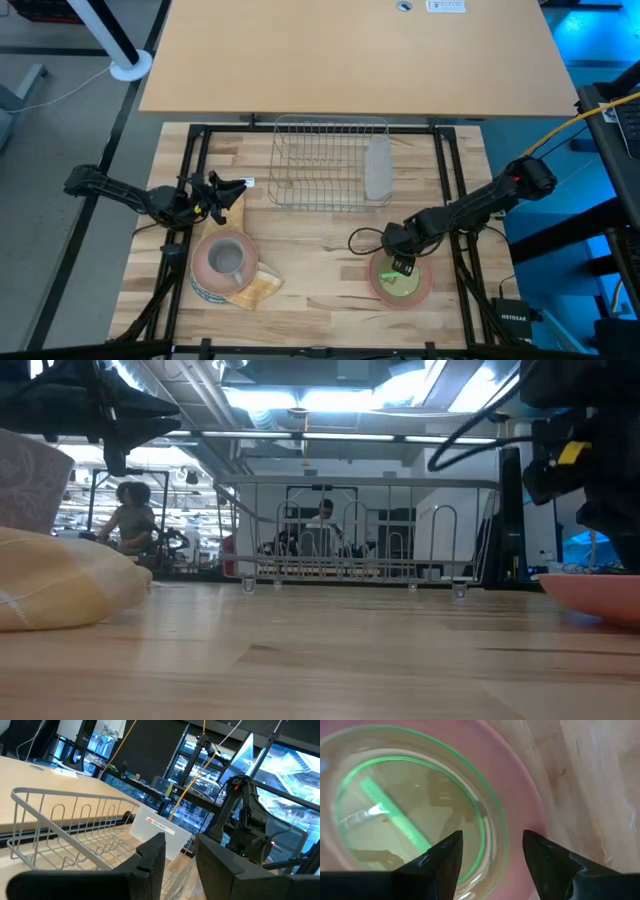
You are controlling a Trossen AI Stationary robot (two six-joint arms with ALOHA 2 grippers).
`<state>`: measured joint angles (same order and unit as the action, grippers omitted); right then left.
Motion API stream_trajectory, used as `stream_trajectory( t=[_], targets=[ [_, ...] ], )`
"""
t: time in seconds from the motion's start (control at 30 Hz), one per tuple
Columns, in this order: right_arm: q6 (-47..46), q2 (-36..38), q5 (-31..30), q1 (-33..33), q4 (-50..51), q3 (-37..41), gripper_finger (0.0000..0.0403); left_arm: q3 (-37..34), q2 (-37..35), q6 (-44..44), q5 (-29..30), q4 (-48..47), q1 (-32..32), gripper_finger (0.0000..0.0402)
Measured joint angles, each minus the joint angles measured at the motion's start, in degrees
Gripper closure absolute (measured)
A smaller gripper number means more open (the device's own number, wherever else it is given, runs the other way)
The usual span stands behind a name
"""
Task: Sort dishes
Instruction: Put the light green plate into the dish rack
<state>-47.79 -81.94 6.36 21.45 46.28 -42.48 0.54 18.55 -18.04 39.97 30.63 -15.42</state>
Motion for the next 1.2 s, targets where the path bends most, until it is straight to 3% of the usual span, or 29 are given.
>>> stream_trajectory(
  t=[0.57,1.1,1.2],
  targets=[
    [0.04,-3.51,-0.32,-0.04,-3.38,-0.07,0.0202,0.0,0.0,0.49,0.02,-0.01,0.0,0.0304],
    [-0.24,-3.57,0.22,-0.04,-3.39,-0.02,0.0381,0.0,0.0,0.64,0.04,-0.01,0.0,0.0304],
    [0.02,-3.55,0.28,-0.04,-3.41,-0.04,0.0396,0.0,0.0,0.66,0.04,0.0,0.0,0.0304]
  ],
)
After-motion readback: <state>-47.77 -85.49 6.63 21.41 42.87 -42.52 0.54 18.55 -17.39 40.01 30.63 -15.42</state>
